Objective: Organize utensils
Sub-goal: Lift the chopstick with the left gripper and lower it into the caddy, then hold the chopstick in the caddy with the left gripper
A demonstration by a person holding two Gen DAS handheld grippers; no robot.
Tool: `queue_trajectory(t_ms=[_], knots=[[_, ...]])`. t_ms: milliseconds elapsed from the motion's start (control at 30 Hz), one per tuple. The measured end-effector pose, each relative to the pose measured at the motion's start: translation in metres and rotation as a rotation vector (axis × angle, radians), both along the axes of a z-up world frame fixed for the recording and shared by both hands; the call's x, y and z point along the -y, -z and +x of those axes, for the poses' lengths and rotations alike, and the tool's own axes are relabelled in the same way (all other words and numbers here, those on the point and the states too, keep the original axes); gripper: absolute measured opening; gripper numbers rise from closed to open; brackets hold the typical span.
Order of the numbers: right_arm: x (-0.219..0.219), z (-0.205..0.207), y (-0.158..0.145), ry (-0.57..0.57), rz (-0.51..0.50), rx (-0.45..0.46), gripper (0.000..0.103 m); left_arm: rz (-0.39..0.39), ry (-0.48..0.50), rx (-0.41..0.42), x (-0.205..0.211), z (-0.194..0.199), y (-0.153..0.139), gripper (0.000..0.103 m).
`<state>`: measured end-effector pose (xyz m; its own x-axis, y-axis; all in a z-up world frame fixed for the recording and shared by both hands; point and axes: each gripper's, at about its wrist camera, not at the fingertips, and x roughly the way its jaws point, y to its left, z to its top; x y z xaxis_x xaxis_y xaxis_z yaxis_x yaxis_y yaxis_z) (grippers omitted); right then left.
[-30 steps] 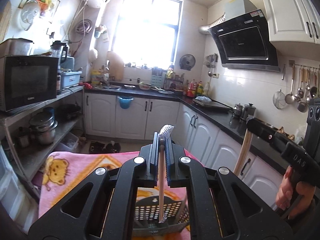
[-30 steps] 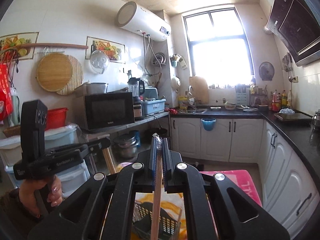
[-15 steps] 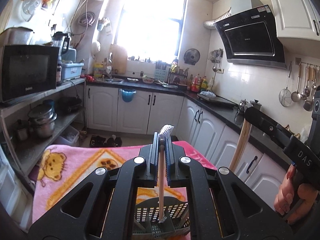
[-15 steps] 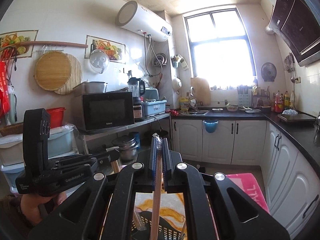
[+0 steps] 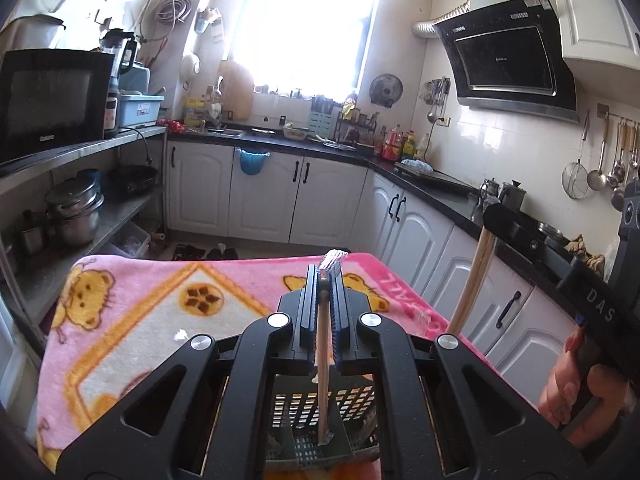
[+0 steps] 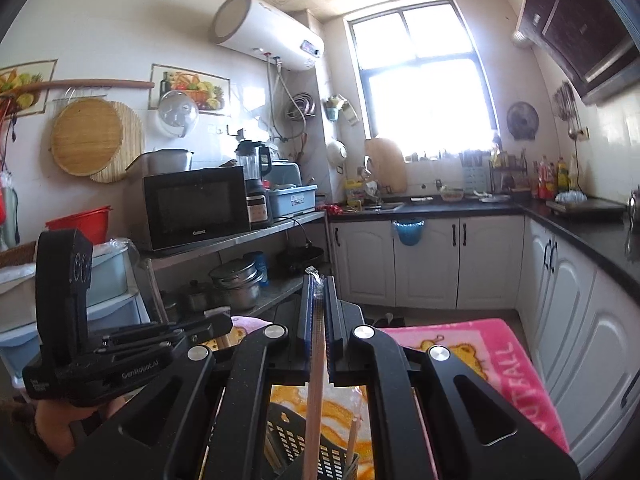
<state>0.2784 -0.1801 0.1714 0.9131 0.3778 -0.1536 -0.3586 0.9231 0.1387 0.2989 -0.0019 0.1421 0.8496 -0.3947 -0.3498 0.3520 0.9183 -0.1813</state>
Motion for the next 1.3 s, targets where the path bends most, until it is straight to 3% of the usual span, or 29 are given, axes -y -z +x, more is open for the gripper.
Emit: queue_trajectory(t_ms=[267,633,1300], knots=[[0.005,0.001,0.028,0.026,0.034,-0.021,0.006,0.005,-0.01,-0.038,0.007,0.005,0.031,0.003],[0.005,0.005,0.049,0.048,0.041,-0.056,0.006,0.041,-0.006,-0.047,0.016,0.003,0.049,0.003],[0.013,-0.006,0.076,0.075,-0.026,-0.132,0.007,0.021,-0.016,-0.079,0.014,-0.005,0.057,0.003]])
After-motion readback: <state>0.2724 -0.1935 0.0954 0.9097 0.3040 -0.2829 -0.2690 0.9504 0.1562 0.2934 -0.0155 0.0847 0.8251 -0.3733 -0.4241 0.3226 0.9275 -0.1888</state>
